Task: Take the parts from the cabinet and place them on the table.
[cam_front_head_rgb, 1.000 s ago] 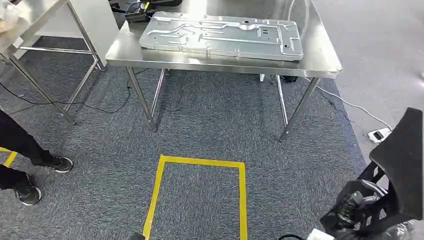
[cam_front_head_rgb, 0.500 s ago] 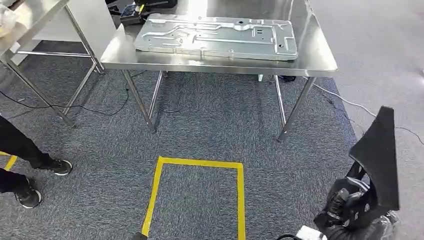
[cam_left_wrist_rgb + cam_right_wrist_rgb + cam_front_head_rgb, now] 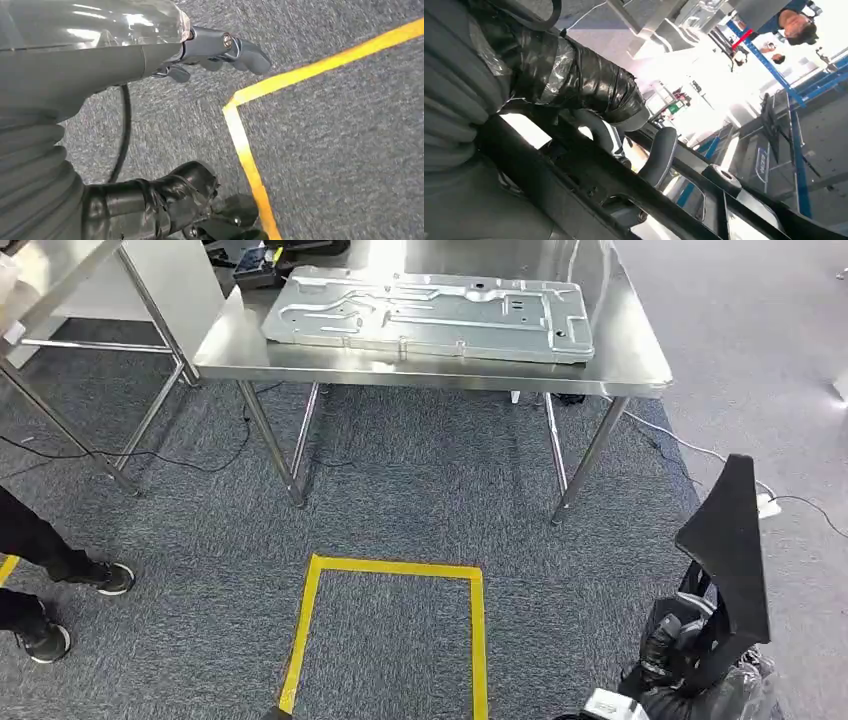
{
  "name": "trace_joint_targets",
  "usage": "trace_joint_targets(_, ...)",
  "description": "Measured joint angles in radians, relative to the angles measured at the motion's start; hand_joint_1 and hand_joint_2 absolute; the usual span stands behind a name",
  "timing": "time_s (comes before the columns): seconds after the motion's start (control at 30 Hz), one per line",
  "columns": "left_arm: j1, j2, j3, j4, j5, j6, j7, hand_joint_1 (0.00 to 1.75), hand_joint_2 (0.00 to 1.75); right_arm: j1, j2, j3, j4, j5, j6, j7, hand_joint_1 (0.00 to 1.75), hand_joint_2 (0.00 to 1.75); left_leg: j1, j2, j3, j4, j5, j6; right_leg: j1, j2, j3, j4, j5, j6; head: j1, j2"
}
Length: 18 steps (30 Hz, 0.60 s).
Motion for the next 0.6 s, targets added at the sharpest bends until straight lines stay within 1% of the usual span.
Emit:
trace_joint_targets(0.03, -0.002, 0.0, 0.0, 0.0, 0.0, 0.001, 0.0, 0.0, 1.75, -0.001, -0.002, 0.0, 0.0, 0.0, 0.0, -0.005, 1.75, 1.75, 0.0, 0.0, 0.002, -0.004, 0.001, 0.006, 0.001, -0.003, -0.018, 0.038, -0.026, 0.006, 0.003, 0.0)
trace_joint_targets(0.07, -0.003, 0.0, 0.0, 0.0, 0.0, 0.001, 0.0, 0.0, 1.75, -0.003, -0.002, 0.0, 0.0, -0.002, 0.0, -0.01, 1.75, 1.75, 0.0, 0.001, 0.002, -0.004, 0.001, 0.008, -0.001, -0.003, -0.058, 0.115, -0.068, 0.011, 0.002, 0.0)
trace_joint_targets(0.1, -0.003, 0.0, 0.0, 0.0, -0.002, 0.001, 0.0, 0.0, 1.75, -0.003, -0.002, 0.0, 0.0, -0.003, 0.0, -0.013, 1.75, 1.75, -0.001, 0.002, 0.002, -0.004, 0.0, 0.01, -0.004, -0.003, -0.099, 0.196, -0.104, 0.016, 0.002, 0.0)
trace_joint_targets(0.13, -0.002, 0.0, 0.0, 0.0, -0.002, 0.001, 0.0, 0.0, 1.75, -0.002, -0.002, 0.0, 0.0, -0.006, 0.0, -0.016, 1.75, 1.75, -0.001, 0.003, 0.002, -0.004, -0.002, 0.01, -0.007, -0.003, -0.14, 0.27, -0.127, 0.02, 0.002, 0.0)
trace_joint_targets(0.17, -0.001, 0.0, 0.0, 0.0, -0.002, 0.0, 0.0, 0.0, 1.75, -0.002, -0.002, 0.0, 0.0, -0.008, 0.0, -0.019, 1.75, 1.75, -0.001, 0.003, 0.003, -0.002, -0.003, 0.01, -0.008, -0.004, -0.162, 0.303, -0.124, 0.023, 0.002, 0.0)
trace_joint_targets(0.2, -0.001, 0.0, 0.0, 0.0, -0.002, 0.0, 0.0, 0.0, 1.75, -0.002, -0.002, 0.0, 0.001, -0.008, 0.0, -0.023, 1.75, 1.75, 0.0, 0.003, 0.005, -0.002, -0.005, 0.009, -0.011, -0.005, -0.159, 0.287, -0.097, 0.024, 0.002, 0.0)
trace_joint_targets(0.23, -0.002, 0.0, 0.0, 0.0, -0.003, 0.0, 0.0, 0.0, 1.75, -0.003, -0.002, 0.0, 0.001, -0.009, 0.0, -0.026, 1.75, 1.75, 0.001, 0.003, 0.009, 0.0, -0.008, 0.007, -0.015, -0.006, -0.132, 0.224, -0.051, 0.025, 0.002, 0.0)
trace_joint_targets(0.27, -0.002, 0.0, 0.0, 0.0, -0.003, 0.0, 0.0, 0.0, 1.75, -0.003, -0.002, 0.0, 0.0, -0.009, 0.0, -0.027, 1.75, 1.75, 0.002, 0.002, 0.014, 0.002, -0.013, 0.004, -0.017, -0.008, -0.084, 0.123, 0.006, 0.025, 0.002, 0.0)
trace_joint_targets(0.3, -0.002, -0.001, 0.0, 0.0, -0.003, 0.0, 0.0, 0.0, 1.75, -0.004, -0.002, 0.0, 0.0, -0.009, 0.0, -0.029, 1.75, 1.75, 0.003, 0.002, 0.018, 0.006, -0.018, -0.001, -0.018, -0.012, -0.041, 0.033, 0.046, 0.023, 0.002, 0.0)
trace_joint_targets(0.33, -0.002, 0.0, 0.0, 0.0, -0.003, 0.0, 0.0, 0.0, 1.75, -0.007, -0.002, 0.0, 0.002, -0.01, 0.0, -0.031, 1.75, 1.75, -0.004, 0.002, 0.017, 0.009, -0.024, -0.01, -0.012, -0.015, -0.028, 0.004, 0.024, 0.019, 0.002, 0.0)
trace_joint_targets(0.37, -0.003, 0.0, 0.0, 0.0, -0.003, 0.0, 0.0, 0.0, 1.75, -0.007, -0.002, 0.0, 0.0, -0.011, 0.0, -0.035, 1.75, 1.75, -0.004, 0.001, 0.015, 0.012, -0.026, -0.016, -0.009, -0.01, -0.031, 0.001, 0.03, 0.011, 0.001, 0.0)
trace_joint_targets(0.4, -0.003, 0.0, 0.0, 0.0, -0.003, 0.0, 0.0, 0.0, 1.75, -0.007, -0.002, 0.0, 0.0, -0.013, 0.0, -0.036, 1.75, 1.75, -0.004, 0.003, 0.015, 0.009, -0.025, -0.019, -0.007, -0.01, -0.033, 0.001, 0.03, 0.008, 0.001, 0.0)
trace_joint_targets(0.43, -0.003, 0.0, 0.0, 0.0, -0.004, 0.0, 0.0, 0.0, 1.75, -0.007, -0.002, 0.0, 0.0, -0.013, 0.0, -0.038, 1.75, 1.75, -0.004, 0.003, 0.018, 0.004, -0.024, -0.026, -0.004, -0.009, -0.033, 0.001, 0.029, 0.002, 0.0, 0.0)
trace_joint_targets(0.47, -0.004, 0.0, 0.0, 0.0, -0.008, 0.0, 0.0, 0.0, 1.75, -0.007, -0.002, 0.0, 0.0, -0.013, 0.0, -0.041, 1.75, 1.75, -0.003, 0.004, 0.021, 0.002, -0.024, -0.032, -0.005, -0.007, -0.032, -0.004, 0.031, -0.005, 0.001, 0.0)
trace_joint_targets(0.5, -0.004, 0.0, 0.0, 0.0, -0.008, 0.0, 0.0, 0.0, 1.75, -0.008, -0.002, 0.0, -0.002, -0.013, 0.0, -0.045, 1.75, 1.75, -0.002, 0.004, 0.018, 0.01, -0.032, -0.038, -0.014, -0.009, -0.024, -0.014, 0.036, -0.014, 0.0, 0.0)
trace_joint_targets(0.53, -0.004, 0.0, 0.0, 0.0, -0.009, 0.0, 0.0, 0.0, 1.75, -0.01, -0.001, 0.0, -0.002, -0.013, 0.0, -0.05, 1.75, 1.75, -0.001, 0.002, 0.007, 0.04, -0.053, -0.04, -0.014, -0.009, -0.021, -0.017, 0.035, -0.019, 0.001, 0.0)
trace_joint_targets(0.57, -0.005, 0.0, 0.0, 0.0, -0.009, -0.001, 0.0, 0.0, 1.75, -0.013, -0.001, 0.0, -0.002, -0.012, 0.0, -0.055, 1.75, 1.75, -0.001, 0.001, -0.023, 0.103, -0.091, -0.041, -0.013, -0.011, -0.02, -0.017, 0.034, -0.026, 0.0, 0.0)
trace_joint_targets(0.6, -0.004, 0.0, 0.0, 0.0, -0.009, -0.001, 0.0, 0.0, 1.75, -0.015, -0.001, 0.0, -0.002, -0.012, 0.0, -0.058, 1.75, 1.75, -0.001, 0.001, -0.066, 0.189, -0.134, -0.043, -0.01, -0.011, -0.02, -0.016, 0.033, -0.029, 0.0, 0.0)
